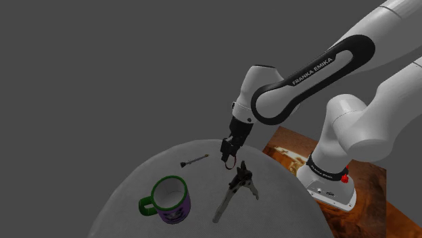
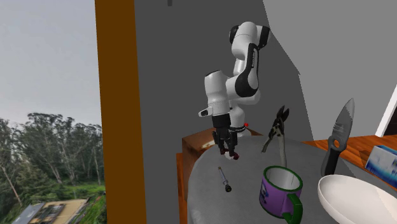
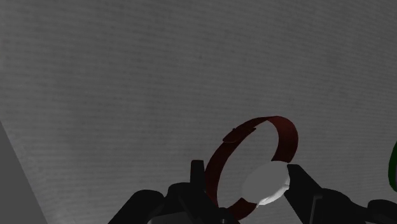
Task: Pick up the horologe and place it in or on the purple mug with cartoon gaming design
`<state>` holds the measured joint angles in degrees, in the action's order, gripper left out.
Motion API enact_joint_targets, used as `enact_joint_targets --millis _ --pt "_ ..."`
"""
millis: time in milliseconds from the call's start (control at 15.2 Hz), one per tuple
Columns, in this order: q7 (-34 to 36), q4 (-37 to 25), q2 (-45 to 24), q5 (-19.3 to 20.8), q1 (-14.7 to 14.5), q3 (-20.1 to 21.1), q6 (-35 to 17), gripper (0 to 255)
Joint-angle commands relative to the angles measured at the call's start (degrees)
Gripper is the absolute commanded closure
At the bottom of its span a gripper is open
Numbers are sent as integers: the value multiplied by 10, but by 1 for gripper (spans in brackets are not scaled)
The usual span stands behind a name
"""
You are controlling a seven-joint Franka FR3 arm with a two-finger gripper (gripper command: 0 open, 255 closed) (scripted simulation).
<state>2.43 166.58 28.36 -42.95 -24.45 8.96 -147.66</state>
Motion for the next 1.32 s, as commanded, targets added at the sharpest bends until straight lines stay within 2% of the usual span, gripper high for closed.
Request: enact_joint_targets --millis 0,132,660,1254 --pt "0 0 0 0 0 0 0 255" --pt "0 0 0 0 0 0 0 255" --pt "53 -21 66 54 29 6 83 255" --pt "95 -60 118 96 50 4 169 255"
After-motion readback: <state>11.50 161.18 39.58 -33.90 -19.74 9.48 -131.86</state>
